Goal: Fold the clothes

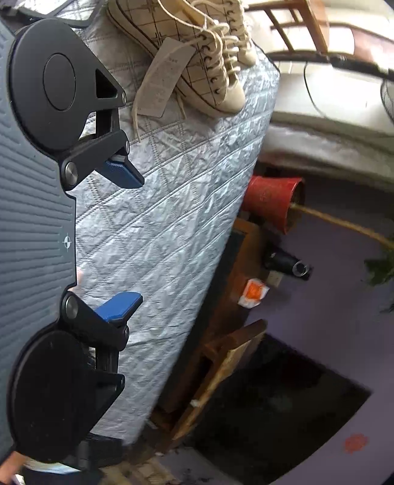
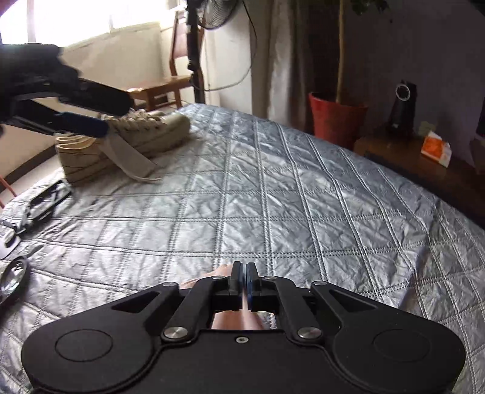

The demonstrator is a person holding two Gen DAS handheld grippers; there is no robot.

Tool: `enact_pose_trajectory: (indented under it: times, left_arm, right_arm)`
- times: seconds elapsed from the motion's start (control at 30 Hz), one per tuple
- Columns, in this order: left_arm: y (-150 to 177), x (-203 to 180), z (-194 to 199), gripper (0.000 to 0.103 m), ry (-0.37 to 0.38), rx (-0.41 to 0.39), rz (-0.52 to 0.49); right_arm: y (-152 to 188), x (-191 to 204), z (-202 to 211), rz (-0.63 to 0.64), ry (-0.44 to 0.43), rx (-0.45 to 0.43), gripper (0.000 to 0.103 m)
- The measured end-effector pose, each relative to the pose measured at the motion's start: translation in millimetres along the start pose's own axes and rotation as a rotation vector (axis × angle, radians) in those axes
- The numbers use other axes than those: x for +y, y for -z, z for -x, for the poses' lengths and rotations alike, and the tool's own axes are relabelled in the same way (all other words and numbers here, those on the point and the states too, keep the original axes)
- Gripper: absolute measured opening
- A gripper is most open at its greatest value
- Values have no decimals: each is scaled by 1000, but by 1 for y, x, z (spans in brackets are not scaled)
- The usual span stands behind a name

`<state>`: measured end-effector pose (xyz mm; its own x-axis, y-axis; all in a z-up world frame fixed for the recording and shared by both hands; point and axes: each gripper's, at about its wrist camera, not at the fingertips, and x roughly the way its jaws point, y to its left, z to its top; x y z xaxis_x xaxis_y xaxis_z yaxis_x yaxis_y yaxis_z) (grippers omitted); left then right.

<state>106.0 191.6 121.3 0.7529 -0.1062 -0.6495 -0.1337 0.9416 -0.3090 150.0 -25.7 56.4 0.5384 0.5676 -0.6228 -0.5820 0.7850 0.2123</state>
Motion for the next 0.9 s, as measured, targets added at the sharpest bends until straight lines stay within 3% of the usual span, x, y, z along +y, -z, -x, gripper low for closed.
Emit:
enact_pose_trajectory:
  times: [0.07, 0.13, 0.2, 0.27, 0.43, 0.5, 0.57, 0.67, 0.77, 0.9]
  left_arm:
    - [5, -7, -5, 81, 3, 34, -87]
    - [12, -13, -8, 81, -1, 57, -172]
    - [21, -20, -9, 81, 22, 91, -277]
    - [33, -28, -9, 81, 43, 119, -391]
    - [77, -48, -4, 81, 71, 150, -710]
    - [93, -54, -4, 81, 52, 127, -830]
    - [99, -54, -3, 81, 77, 131, -861]
    - [105, -53, -1, 81, 148, 148, -880]
    - [115, -58, -2, 81, 234, 171, -928]
    - [135, -70, -16, 81, 189, 166, -1047]
  right_arm:
    - [2, -5, 2, -31, 29, -19, 19]
    - [4, -9, 4, -61, 57, -38, 19]
    - [6, -14, 6, -92, 86, -57, 32]
    - [19, -13, 23, -153, 99, -77, 56]
    - [72, 4, 58, -168, 158, -89, 57]
    - [93, -1, 66, -251, 159, -123, 57]
    - [107, -5, 68, -302, 160, -128, 57]
    - [107, -7, 65, -243, 166, -85, 57]
    - [106, -18, 65, -279, 168, -98, 57]
    - [102, -21, 69, -274, 168, -115, 57]
